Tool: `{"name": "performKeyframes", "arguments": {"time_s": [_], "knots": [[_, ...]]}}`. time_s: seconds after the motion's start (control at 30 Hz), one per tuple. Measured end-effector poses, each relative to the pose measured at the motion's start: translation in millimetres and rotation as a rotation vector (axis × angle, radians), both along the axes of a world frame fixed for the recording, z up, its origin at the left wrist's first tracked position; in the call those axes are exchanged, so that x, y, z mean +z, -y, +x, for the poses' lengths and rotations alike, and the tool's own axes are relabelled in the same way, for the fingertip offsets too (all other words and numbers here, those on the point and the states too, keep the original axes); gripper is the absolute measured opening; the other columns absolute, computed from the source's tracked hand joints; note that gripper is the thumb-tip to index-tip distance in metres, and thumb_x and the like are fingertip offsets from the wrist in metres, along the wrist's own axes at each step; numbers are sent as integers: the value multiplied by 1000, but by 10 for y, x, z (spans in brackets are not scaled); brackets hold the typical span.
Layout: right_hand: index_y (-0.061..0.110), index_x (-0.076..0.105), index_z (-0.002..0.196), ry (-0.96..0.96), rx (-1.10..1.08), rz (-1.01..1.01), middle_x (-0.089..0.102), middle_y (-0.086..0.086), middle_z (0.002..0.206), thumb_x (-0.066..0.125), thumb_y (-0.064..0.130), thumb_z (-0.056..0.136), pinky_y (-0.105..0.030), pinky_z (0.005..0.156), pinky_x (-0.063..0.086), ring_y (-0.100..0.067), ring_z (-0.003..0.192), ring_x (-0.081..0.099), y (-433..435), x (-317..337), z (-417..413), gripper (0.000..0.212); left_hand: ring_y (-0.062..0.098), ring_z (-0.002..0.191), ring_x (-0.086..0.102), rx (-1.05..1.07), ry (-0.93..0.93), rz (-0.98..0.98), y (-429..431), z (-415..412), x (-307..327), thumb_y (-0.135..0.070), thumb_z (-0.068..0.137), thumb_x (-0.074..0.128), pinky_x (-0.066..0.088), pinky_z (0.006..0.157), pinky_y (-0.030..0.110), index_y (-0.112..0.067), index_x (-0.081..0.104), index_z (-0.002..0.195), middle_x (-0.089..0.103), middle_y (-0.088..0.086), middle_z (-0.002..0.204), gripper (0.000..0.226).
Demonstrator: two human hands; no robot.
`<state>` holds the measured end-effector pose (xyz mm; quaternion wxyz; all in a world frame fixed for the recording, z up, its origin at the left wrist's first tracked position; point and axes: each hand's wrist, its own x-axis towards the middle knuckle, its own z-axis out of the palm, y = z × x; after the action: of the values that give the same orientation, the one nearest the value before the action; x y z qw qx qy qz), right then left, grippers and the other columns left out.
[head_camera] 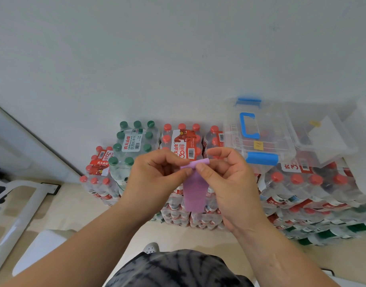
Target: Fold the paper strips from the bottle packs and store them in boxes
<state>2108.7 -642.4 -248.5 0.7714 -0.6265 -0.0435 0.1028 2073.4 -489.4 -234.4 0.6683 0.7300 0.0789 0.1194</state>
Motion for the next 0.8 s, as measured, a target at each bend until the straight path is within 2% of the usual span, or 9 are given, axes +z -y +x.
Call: {"name": "performKeyframes", "arguments": {"time_s": [0.1,0.17,0.27,0.3,0.4,0.53,0.63,0.73,0.8], "knots": [[13,64,102,13,-24,-37,79,-2,79,76,11,85,-19,69,57,-12,78,75,1,17,8,21,48,84,64,-2,0,-12,3,-2,22,-12,69,80,58,76,53,-12,77,77,72,20,81,9],[15,65,97,39,-33,-75,78,-3,80,76,11,85,-24,73,60,-16,79,75,3,9,14,16,49,84,64,-6,-13,2,-9,1,8,-4,72,81,58,75,53,-14,77,79,72,20,82,12],[18,66,92,69,-39,-92,78,-2,82,76,9,85,-26,74,60,-19,79,74,0,11,11,15,42,87,69,1,-25,-29,-23,4,-3,4,76,78,62,77,40,-13,76,88,74,18,85,21],[18,66,91,77,-39,-87,78,-2,82,76,8,85,-25,72,60,-18,78,74,-1,14,10,15,42,87,70,-2,-28,-36,-25,6,-1,3,77,78,63,77,40,-13,76,90,74,20,86,20],[17,66,90,96,-21,-84,78,-2,82,76,5,85,-22,69,58,-17,77,74,-5,20,11,16,44,85,68,-10,-31,-20,-29,11,17,-1,78,78,61,76,47,-13,77,86,72,24,84,14],[14,66,95,87,-14,-70,78,-7,82,77,11,84,-26,73,60,-22,79,75,-4,21,18,16,40,82,69,-12,-31,-5,-23,9,47,-14,74,79,59,78,50,-18,78,79,74,15,80,7],[14,67,92,100,-28,-88,76,-8,80,78,15,83,-26,71,60,-21,77,74,-5,14,33,15,40,85,70,-13,-34,-10,-22,11,38,-19,70,79,60,80,53,-19,78,82,75,15,83,12],[12,67,93,96,-24,-68,76,-7,81,77,6,84,-22,70,58,-14,75,72,1,7,46,14,45,90,68,-4,-55,-38,-24,18,9,-20,69,79,58,82,56,-17,77,91,73,24,89,22],[11,66,95,92,-17,-59,76,-6,81,75,1,85,-23,71,59,-14,75,73,7,8,51,17,45,89,67,-16,-65,-36,-21,20,10,-20,70,77,60,79,52,-15,77,91,72,25,89,21]]}}
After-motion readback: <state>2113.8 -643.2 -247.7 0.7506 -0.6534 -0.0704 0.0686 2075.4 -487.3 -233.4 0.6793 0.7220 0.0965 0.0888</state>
